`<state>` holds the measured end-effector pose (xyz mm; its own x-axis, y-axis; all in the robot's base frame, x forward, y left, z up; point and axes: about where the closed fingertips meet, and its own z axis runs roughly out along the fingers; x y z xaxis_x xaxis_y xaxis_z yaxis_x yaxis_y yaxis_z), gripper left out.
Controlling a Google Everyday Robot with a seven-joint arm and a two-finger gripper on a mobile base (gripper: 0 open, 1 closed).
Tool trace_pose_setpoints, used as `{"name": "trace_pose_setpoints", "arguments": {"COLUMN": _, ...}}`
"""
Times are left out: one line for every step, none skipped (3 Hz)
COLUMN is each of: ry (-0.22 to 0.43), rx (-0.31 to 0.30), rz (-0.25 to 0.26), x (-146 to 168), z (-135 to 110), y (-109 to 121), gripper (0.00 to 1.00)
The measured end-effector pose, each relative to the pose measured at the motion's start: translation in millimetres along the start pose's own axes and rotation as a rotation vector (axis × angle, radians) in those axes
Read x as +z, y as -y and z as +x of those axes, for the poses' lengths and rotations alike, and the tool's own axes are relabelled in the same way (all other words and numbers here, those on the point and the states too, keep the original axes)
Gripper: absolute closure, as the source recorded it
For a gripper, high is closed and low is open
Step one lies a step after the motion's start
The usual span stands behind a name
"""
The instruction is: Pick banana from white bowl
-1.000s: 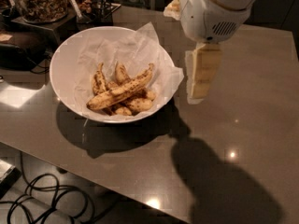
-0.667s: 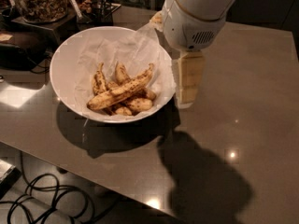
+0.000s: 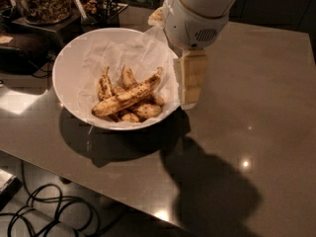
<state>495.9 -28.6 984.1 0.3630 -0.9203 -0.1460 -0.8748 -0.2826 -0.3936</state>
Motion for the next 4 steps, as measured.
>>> {"name": "trace_pose_setpoints", "arguments": {"ry": 0.031, "rx": -0.052, "rz": -0.014, "x": 11, "z": -16, "y": 14, "gripper": 0.0}}
{"name": "trace_pose_setpoints", "arguments": {"ry": 0.07, "rx": -0.074, "rz": -0.051, "x": 26, "z": -28, "y": 16, "gripper": 0.0}}
{"name": "trace_pose_setpoints", "arguments": {"ry": 0.103, "rx": -0.074, "rz": -0.094, "x": 42, "z": -33, "y": 15, "gripper": 0.0}}
{"name": "trace_pose_setpoints", "arguments": {"ry": 0.121, "rx": -0.044, "rz": -0.146, "x": 56, "z": -35, "y": 17, "gripper": 0.05}}
